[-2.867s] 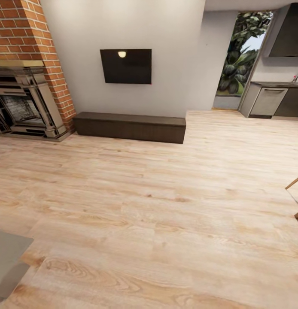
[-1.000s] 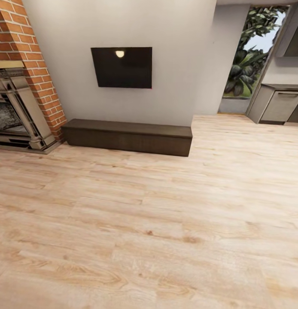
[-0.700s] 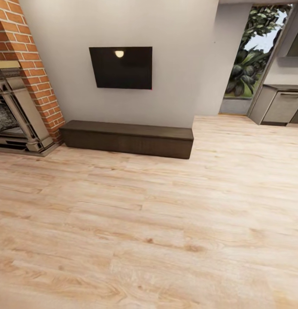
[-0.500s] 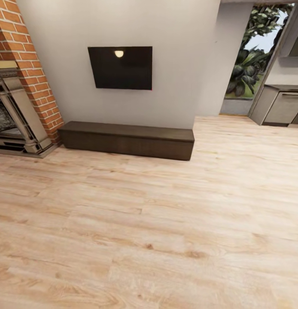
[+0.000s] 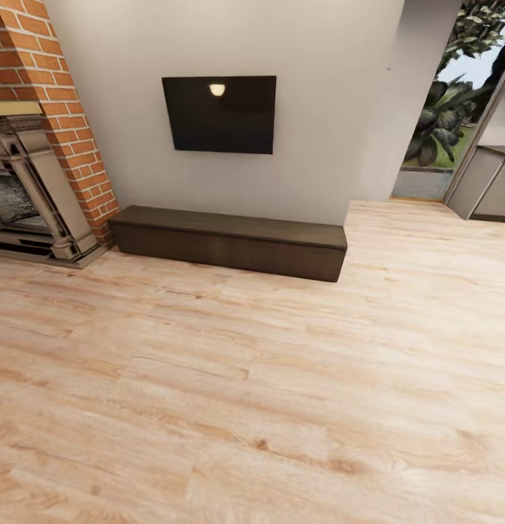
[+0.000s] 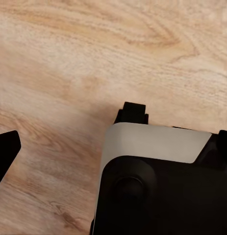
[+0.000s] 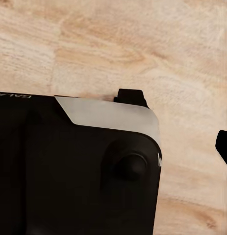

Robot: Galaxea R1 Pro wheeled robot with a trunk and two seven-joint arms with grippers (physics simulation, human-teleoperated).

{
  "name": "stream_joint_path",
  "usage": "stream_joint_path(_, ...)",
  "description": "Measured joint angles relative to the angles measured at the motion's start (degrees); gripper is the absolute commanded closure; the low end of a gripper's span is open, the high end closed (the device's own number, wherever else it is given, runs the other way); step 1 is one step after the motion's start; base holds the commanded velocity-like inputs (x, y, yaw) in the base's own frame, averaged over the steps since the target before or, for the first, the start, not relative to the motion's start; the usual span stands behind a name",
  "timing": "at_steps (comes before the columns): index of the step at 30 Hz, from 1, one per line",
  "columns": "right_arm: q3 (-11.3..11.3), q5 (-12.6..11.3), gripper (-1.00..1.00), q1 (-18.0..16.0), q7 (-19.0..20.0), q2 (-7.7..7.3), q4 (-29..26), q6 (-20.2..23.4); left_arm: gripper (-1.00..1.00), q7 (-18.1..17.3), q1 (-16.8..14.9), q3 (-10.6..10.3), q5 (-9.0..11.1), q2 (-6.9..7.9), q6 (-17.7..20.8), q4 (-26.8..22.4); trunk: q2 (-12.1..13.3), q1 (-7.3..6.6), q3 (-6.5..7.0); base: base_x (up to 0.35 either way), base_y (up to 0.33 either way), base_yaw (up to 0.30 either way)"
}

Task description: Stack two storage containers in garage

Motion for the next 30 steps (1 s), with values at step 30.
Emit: stream_joint_path(30,0.0,0.0,-1.0,-0.02,0.0,0.0,0.0,-0.13,-1.0,0.0,0.0,0.0,0.0,0.02,-0.09,0.0,0.0,0.0,-0.28,0.322,0.0,0.273)
